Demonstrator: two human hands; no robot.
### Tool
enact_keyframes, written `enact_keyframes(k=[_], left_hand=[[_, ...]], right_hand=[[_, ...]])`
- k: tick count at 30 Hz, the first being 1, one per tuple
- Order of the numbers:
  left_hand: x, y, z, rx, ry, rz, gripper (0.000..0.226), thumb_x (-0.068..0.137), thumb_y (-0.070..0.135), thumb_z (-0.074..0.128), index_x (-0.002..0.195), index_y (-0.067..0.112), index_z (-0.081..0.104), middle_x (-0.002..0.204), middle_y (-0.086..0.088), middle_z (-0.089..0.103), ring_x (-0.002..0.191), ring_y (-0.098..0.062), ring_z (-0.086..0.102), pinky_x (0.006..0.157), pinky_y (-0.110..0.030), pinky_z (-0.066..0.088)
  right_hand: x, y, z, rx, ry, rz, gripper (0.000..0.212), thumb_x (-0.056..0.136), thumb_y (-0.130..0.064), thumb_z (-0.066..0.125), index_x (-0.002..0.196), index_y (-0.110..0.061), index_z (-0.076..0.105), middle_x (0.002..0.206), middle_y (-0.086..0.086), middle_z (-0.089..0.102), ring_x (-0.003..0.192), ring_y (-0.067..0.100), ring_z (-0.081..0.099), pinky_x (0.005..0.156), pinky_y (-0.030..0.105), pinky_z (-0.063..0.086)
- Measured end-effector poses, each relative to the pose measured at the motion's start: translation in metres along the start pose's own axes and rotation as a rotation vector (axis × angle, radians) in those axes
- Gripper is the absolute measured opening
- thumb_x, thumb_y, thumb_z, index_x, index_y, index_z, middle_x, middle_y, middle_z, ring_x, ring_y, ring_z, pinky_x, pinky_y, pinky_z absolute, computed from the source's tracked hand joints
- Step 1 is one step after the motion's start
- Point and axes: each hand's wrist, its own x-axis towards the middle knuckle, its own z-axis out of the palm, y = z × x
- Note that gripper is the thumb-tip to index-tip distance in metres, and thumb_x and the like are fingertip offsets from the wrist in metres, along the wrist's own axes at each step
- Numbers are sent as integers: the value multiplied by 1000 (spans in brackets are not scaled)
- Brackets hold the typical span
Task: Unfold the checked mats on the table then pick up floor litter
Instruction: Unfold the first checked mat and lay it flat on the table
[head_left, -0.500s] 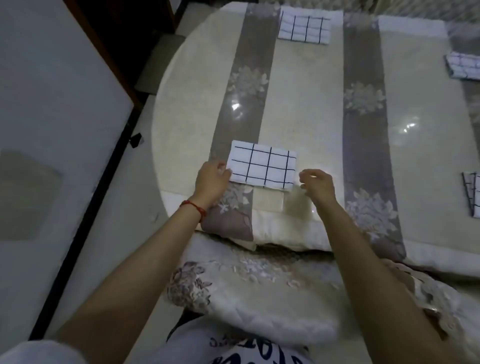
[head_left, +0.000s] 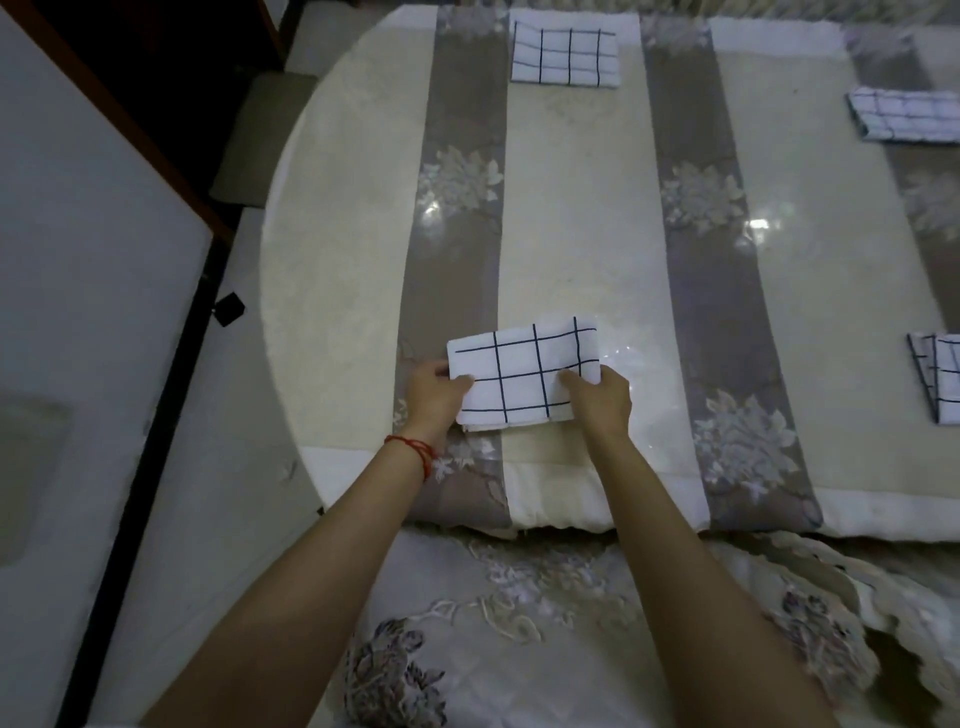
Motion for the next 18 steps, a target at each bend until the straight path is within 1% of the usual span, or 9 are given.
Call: enact_keyframes(k=[2,4,6,8,10,11,14,16,18], left_hand=[[-2,0,-2,-3,-35,13,27,85,2,58,110,-8,59,116,-24,62,102,-34,60,83,-35,49],[-9,2,-4,44,-3,43,32,83,5,60,114,-4,57,116,-21,62,103,-30,59,78,-29,44],[-16,3,-6,158,104,130,44,82,12,63,123,1,51,122,-17,56,109,-29,55,81,-26,41],[-23,9,-7,247,146,280,53,81,17,66,128,5,46,130,-17,47,118,-29,46,95,-29,39],[-35,15,-6,237,58,410,60,80,23,68,132,13,42,136,-10,41,124,-21,39,99,-25,33],[-42,20,-5,204,-14,452,63,78,28,69,133,19,41,136,-3,42,124,-14,38,98,-22,32],[-62,31,-3,129,-203,542,67,72,34,74,130,32,41,121,18,50,111,6,45,86,-1,33],[-72,35,-2,83,-289,546,54,73,24,75,119,35,48,104,23,57,96,15,53,78,2,40],[-80,35,-1,11,-358,503,31,75,10,72,97,28,60,85,17,67,80,9,62,73,-8,48]], right_hand=[[-5,-4,-8,46,-24,-51,13,82,-15,59,90,-6,65,80,0,64,78,19,58,61,24,44],[-12,-9,-17,55,-61,-119,14,82,-13,60,84,0,63,75,4,62,73,19,57,66,26,46],[-17,-13,-26,43,-100,-205,23,82,-13,60,81,10,57,72,11,56,69,19,50,68,30,42],[-25,-20,-37,-15,-164,-291,22,82,-12,61,79,9,57,70,10,54,66,18,48,65,28,39],[-33,-28,-50,-101,-254,-360,12,81,-10,63,70,-6,63,61,-6,57,58,5,50,57,16,39],[-38,-32,-57,-167,-295,-397,17,80,-10,64,65,-17,63,57,-12,57,53,-3,50,52,9,37],[-53,-41,-75,-332,-404,-477,23,78,-15,68,66,-33,62,66,-10,63,61,-5,55,53,8,41],[-63,-43,-86,-348,-432,-515,22,77,-18,70,70,-38,64,74,-12,68,70,-2,60,59,11,45],[-72,-43,-96,-307,-429,-552,23,76,-19,71,74,-41,64,79,-13,69,75,-2,62,63,10,47]])
